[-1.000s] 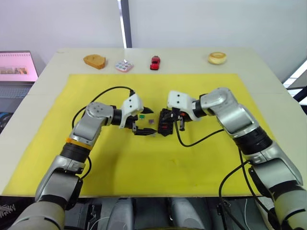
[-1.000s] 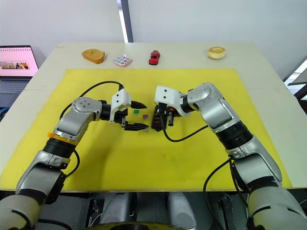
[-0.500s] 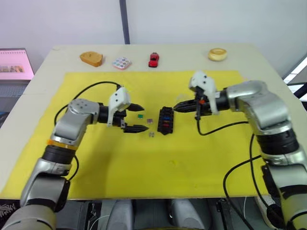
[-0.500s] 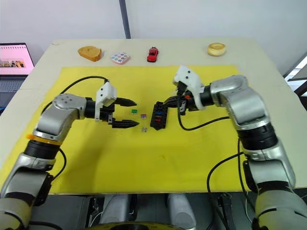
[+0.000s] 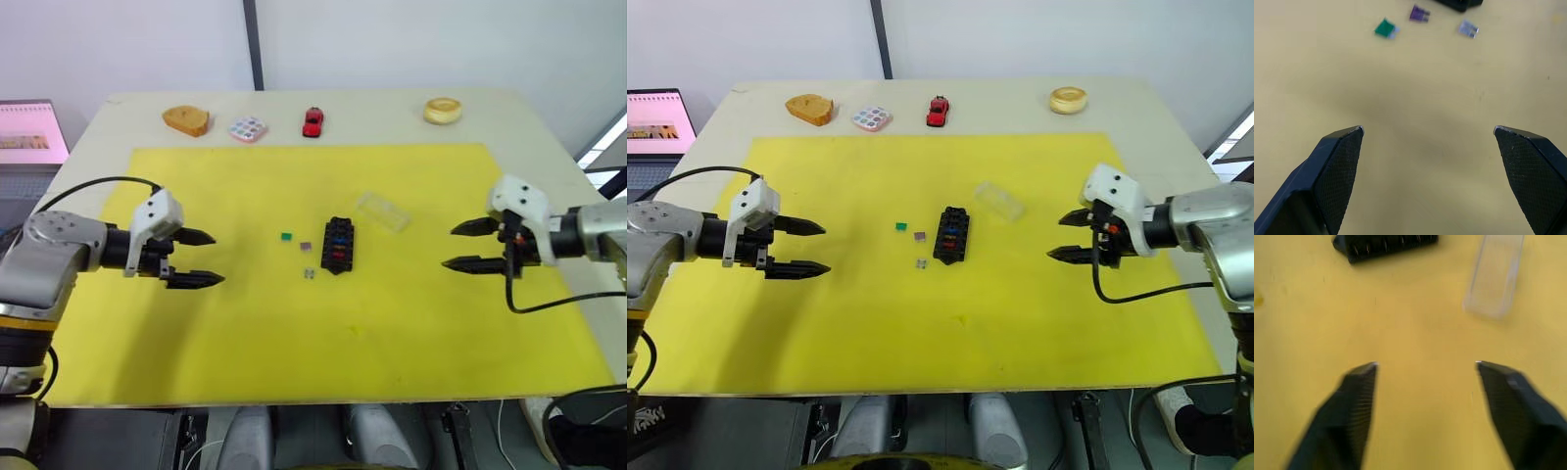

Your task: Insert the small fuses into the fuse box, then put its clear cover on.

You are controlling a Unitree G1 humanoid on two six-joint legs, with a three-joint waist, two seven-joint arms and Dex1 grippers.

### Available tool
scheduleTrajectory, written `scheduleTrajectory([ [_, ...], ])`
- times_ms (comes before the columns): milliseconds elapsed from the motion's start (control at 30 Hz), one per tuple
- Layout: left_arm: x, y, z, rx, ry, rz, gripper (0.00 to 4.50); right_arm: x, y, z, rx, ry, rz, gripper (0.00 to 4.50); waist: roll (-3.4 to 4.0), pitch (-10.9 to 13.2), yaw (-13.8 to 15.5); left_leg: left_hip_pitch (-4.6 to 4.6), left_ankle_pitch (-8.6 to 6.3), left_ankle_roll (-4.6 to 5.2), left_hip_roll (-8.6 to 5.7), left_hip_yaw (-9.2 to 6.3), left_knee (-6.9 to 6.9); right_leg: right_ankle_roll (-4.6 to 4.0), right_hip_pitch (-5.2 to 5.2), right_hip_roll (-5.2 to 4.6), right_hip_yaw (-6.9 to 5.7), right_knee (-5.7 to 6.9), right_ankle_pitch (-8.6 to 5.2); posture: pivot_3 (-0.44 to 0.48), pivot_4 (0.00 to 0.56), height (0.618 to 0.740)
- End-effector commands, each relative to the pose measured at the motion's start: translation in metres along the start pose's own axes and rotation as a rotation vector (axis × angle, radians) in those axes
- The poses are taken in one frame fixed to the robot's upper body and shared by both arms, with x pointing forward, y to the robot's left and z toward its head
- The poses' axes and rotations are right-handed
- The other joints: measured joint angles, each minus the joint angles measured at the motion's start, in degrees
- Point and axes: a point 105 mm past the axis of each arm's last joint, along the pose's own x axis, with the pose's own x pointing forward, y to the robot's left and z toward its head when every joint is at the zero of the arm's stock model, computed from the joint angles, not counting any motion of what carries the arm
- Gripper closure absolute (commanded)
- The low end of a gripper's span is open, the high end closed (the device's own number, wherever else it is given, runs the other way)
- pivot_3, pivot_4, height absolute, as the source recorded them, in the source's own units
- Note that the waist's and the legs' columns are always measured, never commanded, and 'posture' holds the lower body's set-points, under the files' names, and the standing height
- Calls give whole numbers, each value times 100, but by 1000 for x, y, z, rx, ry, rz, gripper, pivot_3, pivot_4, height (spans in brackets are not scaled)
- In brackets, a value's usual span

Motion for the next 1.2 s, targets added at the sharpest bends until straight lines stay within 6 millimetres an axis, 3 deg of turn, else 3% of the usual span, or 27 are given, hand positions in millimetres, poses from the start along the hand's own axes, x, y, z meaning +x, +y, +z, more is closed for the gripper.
scheduleTrajectory([
  [33,-12,1,12,31,-25,24,0,-20,-6,11,-45,-37,-59,54,0,0,3,0,0,0,1,0,0,0,0,1,0,0,0,0,150,740],
  [167,-8,-2,13,21,-33,8,0,-19,-4,12,-49,-41,-65,54,0,0,1,0,0,0,0,2,0,0,0,0,0,-1,0,0,150,740],
  [300,9,-1,21,-12,-89,-18,0,-8,-1,35,-93,-106,-55,54,0,0,3,0,0,0,0,2,1,0,0,0,1,0,0,0,150,740],
  [433,22,-8,17,-90,-117,-83,0,4,14,57,-129,-173,-14,54,0,0,-3,-1,0,0,1,0,1,1,-1,3,1,1,1,0,150,740],
  [633,49,-25,34,-364,-245,-222,0,17,32,87,-178,-259,26,54,-2,2,19,-6,-1,2,0,-6,4,2,0,1,0,2,1,0,150,740],
  [800,73,-40,22,-528,-230,-288,0,25,44,98,-192,-296,45,54,-2,2,1,-4,-1,2,-1,-8,10,3,4,1,-1,2,1,0,150,740],
  [1033,77,-21,39,-587,-311,-221,0,29,52,108,-204,-327,64,54,-3,1,13,-3,-1,1,-1,-13,10,2,4,2,-2,5,2,0,150,740],
  [1200,73,-7,37,-649,-321,-173,0,31,52,109,-212,-327,73,54,-3,1,7,-3,-1,1,-2,-11,9,2,4,1,-2,4,2,0,150,740],
])
